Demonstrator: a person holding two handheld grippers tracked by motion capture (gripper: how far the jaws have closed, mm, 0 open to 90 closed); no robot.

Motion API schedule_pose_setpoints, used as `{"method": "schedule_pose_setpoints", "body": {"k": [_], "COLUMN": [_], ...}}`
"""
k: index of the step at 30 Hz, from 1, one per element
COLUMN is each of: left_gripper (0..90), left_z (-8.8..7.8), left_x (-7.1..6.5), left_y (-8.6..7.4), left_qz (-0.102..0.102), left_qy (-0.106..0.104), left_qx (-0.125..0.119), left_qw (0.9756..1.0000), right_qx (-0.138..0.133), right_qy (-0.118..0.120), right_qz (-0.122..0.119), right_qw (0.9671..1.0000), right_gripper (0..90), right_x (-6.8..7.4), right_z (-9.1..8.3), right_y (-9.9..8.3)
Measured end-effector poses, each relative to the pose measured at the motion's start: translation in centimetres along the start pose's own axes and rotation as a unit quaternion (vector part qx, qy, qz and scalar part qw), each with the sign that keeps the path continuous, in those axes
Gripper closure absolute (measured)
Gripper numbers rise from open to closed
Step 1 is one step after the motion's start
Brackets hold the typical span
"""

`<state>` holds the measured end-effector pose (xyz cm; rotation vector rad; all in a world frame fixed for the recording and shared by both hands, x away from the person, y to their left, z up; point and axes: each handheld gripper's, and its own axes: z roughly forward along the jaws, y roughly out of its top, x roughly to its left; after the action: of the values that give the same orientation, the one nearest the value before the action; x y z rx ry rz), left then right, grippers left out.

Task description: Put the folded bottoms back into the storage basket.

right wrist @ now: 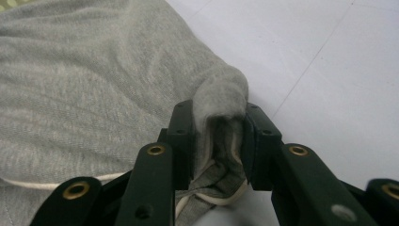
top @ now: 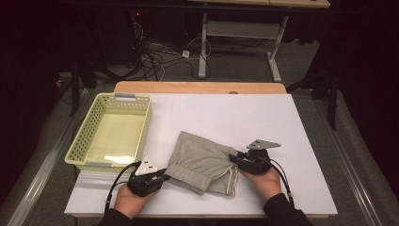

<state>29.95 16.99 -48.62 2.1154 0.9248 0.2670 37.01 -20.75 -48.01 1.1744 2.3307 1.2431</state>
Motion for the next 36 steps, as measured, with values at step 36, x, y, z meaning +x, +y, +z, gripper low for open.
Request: {"method": "schedule_pose_setpoints", "body": {"k": [36], "left_gripper": [76.0], "left_z": [-1.0], "left_x": [-0.8], "left_y": [4.7], "left_qz": [0.033], "left_qy": [0.031], "left_qx": [0.171], "left_qw": [0.9842], "right_qx": [-0.051], "right_qy": [0.014], "right_qz": [-0.036], "right_qw": [0.9979], "right_gripper": [73.7], "right_x": [0.9], "right_z": [-0.3], "right_y": [0.8]}}
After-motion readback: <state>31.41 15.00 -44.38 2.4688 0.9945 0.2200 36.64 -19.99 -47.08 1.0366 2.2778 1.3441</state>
